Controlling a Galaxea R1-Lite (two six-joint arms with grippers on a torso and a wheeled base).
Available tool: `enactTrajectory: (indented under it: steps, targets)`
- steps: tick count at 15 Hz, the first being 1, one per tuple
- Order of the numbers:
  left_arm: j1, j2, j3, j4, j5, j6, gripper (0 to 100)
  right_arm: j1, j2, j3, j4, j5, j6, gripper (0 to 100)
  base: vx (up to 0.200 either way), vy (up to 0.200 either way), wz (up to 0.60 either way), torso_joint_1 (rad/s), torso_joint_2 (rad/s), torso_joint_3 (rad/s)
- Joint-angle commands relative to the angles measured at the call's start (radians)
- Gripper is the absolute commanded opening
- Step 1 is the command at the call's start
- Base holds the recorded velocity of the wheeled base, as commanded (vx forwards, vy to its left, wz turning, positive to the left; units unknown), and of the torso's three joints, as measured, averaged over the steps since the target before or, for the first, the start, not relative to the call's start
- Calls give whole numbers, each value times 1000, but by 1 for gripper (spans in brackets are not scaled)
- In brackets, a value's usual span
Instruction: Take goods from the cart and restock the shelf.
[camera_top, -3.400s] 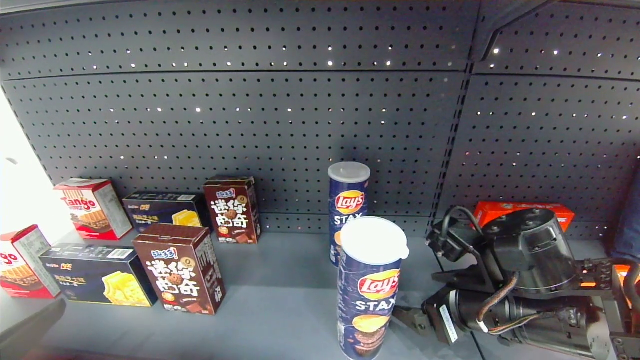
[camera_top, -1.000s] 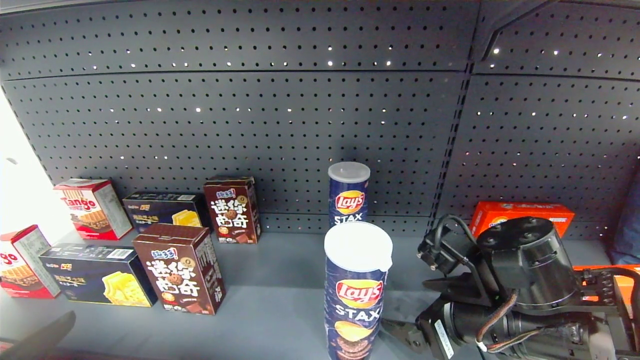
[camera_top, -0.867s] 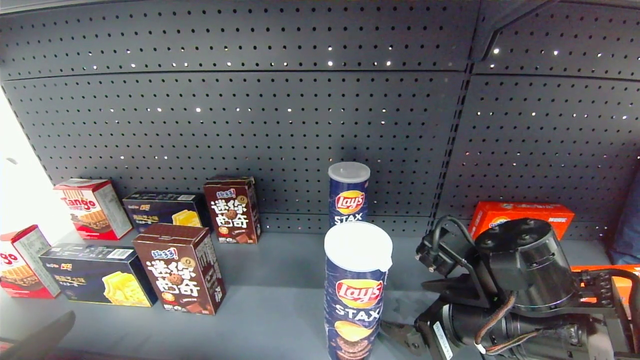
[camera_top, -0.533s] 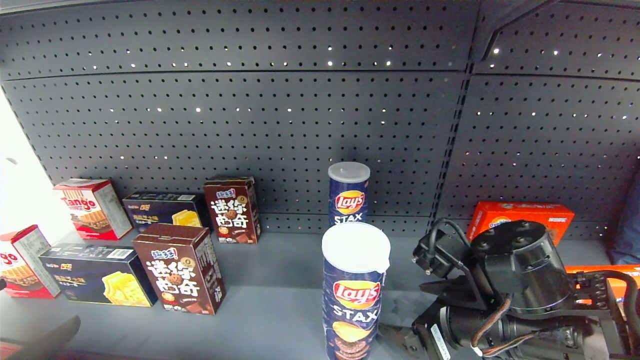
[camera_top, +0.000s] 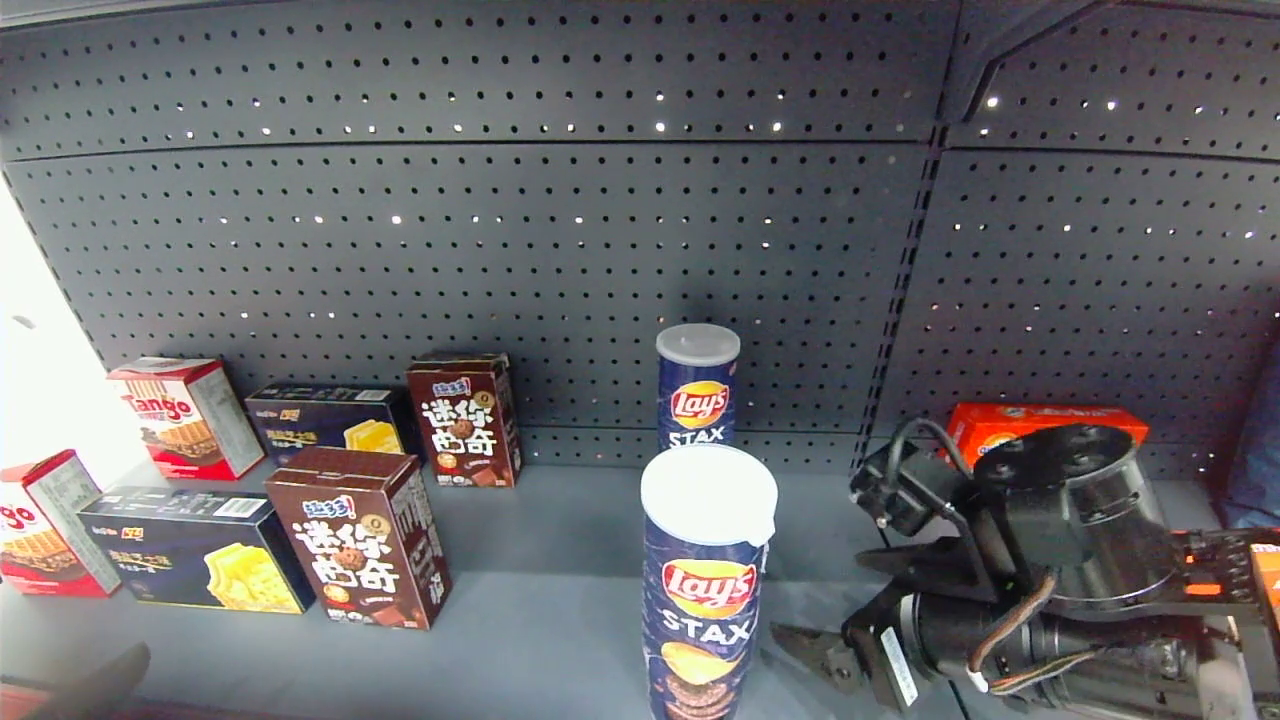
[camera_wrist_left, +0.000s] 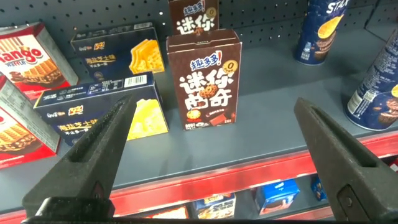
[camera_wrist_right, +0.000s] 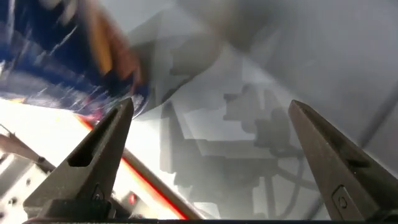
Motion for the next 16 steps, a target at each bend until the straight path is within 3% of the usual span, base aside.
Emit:
enactTrajectory:
  steps: [1,2,6,7,8,9,12,16]
  targets:
    - [0,-36,23,-2,0,-10,100,-116,-156,-35,0,-21,0,100,0,0,0,0,0,0]
    - [0,-55,36,-2,0,-10,100,-163,-200,-41,0,-25,0,100,0,0,0,0,0,0]
    - [9,-222,164,5,20,-10,100,-613,-563,37,4,-28,-6,100,0,0,0,0,0,0]
    - [8,-286,216,7,48,-10,100,-788,-710,123,9,-28,-5,100,0,0,0,0,0,0]
    - [8,-286,216,7,48,-10,100,-788,-710,123,9,-28,-5,100,0,0,0,0,0,0]
    - [8,-366,282,11,60,-5,100,-890,-929,304,15,-87,-5,100,0,0,0,0,0,0]
    - [9,-443,377,11,100,6,100,-921,-1202,574,29,-177,-42,100,0,0,0,0,0,0]
    - [8,-496,437,2,141,-4,100,-993,-1458,671,224,-169,-63,100,0,0,0,0,0,0]
